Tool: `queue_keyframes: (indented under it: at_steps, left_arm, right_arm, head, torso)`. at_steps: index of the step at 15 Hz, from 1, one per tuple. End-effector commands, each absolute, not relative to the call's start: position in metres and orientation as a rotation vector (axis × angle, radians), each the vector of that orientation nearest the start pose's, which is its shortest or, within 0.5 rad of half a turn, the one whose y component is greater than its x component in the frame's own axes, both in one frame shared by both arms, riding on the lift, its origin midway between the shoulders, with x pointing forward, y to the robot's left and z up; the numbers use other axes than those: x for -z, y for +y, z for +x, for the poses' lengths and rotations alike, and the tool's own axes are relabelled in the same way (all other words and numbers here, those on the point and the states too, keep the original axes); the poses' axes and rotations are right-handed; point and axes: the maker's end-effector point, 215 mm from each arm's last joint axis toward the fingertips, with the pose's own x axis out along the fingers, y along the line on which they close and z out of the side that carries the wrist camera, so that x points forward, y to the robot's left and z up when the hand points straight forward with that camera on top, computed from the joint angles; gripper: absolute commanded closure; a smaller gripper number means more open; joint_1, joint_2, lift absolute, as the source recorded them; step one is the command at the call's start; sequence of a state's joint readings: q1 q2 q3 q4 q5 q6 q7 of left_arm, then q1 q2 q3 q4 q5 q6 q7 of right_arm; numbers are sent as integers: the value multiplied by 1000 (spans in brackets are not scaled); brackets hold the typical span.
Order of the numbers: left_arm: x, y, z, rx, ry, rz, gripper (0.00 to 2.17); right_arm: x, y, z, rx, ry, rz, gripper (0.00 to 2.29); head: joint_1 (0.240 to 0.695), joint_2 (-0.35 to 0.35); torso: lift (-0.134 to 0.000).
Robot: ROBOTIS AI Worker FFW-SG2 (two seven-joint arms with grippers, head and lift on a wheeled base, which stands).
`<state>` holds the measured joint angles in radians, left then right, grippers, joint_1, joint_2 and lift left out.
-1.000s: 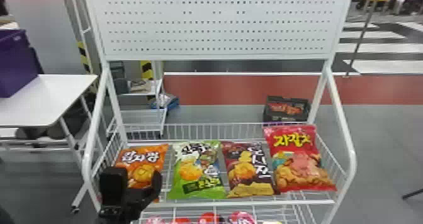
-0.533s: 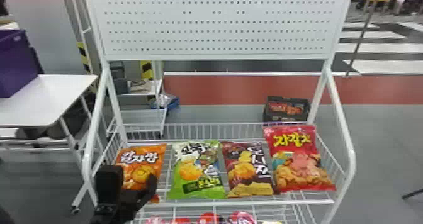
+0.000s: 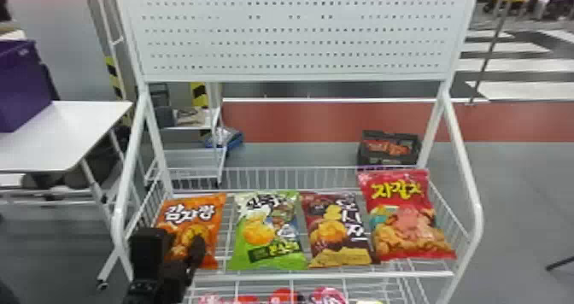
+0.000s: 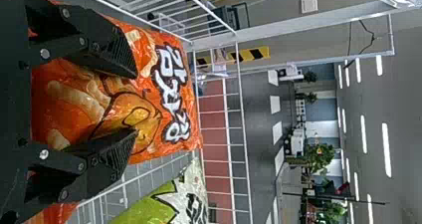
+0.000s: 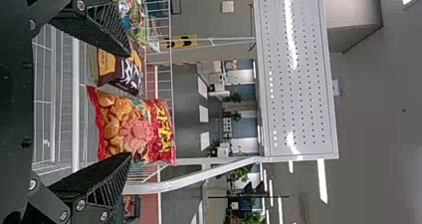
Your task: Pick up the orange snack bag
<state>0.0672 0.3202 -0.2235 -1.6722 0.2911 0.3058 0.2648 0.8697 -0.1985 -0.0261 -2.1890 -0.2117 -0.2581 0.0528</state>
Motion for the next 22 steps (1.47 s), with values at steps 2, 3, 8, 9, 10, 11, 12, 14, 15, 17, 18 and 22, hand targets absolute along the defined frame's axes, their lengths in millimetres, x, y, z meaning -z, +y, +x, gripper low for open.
queue_keyframes:
  at_steps: [2,3,8,9,10,11,12,14,15,17,18,22]
  left_arm:
    - [435,253,547,-27,325,92,994]
    - [433,251,547,-25,321,86,994]
    - [419,242,539,-10,295,69,994]
    - [414,240,539,-6,289,57,994]
    - [409,236,538,0,281,49,994]
    - [404,233,536,5,272,42,994]
    - [396,230,532,12,260,33,994]
    - [380,226,520,23,235,17,994]
    - [373,220,512,37,226,5,994]
    - [352,224,489,48,197,-11,994]
    - [348,222,477,56,191,-19,994]
    - [322,221,432,73,126,-39,994]
  right_arm:
    - [323,-235,337,-135,-1,58,194]
    - [323,-235,337,-133,-1,58,194]
    - [323,-235,337,-137,-1,57,194]
    - [322,-234,337,-138,-2,57,194]
    - [323,-234,337,-138,0,56,194]
    - [323,-234,337,-138,0,56,194]
    - [322,-234,337,-139,-2,55,194]
    - [323,-234,337,-140,0,55,194]
    - [323,-234,337,-140,0,55,194]
    - [323,-235,337,-140,0,55,194]
    - [324,-235,338,-139,0,56,194]
    - [325,-233,339,-140,-1,60,194]
  head:
    - [499,0]
    - [499,0]
    - [499,0]
    - [499,0]
    - [499,0]
    - [499,0]
    - [499,0]
    - [499,0]
    - [499,0]
    - [499,0]
    - [499,0]
    - [499,0]
  torso:
    - [0]
    - [0]
    - [0]
    - [0]
    - [0]
    - [0]
    - [0]
    - [0]
    - [0]
    - [0]
    - [0]
    - [0]
